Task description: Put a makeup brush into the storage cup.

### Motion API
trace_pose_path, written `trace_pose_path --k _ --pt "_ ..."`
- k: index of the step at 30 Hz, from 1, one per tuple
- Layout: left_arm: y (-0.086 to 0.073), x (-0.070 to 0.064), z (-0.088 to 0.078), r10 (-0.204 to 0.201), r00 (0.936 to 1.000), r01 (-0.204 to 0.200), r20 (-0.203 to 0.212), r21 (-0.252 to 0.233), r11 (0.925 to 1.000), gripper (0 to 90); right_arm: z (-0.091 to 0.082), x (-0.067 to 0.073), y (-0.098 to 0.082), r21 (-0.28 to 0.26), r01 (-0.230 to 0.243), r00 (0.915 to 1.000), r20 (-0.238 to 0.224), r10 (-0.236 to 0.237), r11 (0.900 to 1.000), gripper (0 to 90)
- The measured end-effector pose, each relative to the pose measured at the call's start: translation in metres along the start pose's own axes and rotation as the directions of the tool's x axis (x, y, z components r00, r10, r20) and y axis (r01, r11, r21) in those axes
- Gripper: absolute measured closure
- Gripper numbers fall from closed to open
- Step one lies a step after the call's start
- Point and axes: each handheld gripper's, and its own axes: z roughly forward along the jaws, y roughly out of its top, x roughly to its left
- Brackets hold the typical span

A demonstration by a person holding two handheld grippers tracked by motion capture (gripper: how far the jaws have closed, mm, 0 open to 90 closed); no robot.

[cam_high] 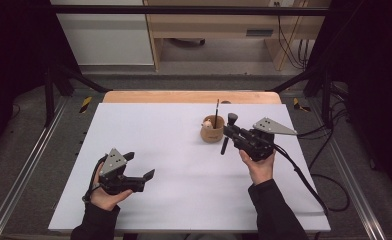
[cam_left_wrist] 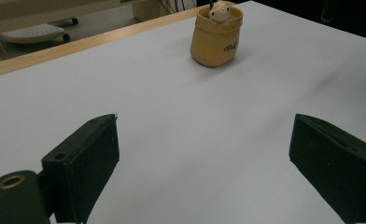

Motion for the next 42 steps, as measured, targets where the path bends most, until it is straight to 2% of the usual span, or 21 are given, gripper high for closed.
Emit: trace_pose_path --k 12,19,42 --pt "-0.004 0.008 -0.005 -0.01 0.9998 0.01 -0.014 -0.005 0.9999 7.9 0.012 -0.006 0.008 -0.007 0.019 0.9991 0.039 -0.019 1.0 77.2" --pt "-0.007 0.012 -0.006 -0.015 0.9997 0.015 -0.02 -0.004 0.9999 7.8 0.019 -0.013 0.013 -0.006 0.023 0.9968 0.077 -0.022 1.0 77.2" --pt "-0.016 0.026 -0.015 -0.033 0.9976 0.033 -0.061 -0.011 0.9994 7.6 0.043 -0.024 0.03 -0.013 0.047 0.9907 0.129 -0.044 0.999 77.2"
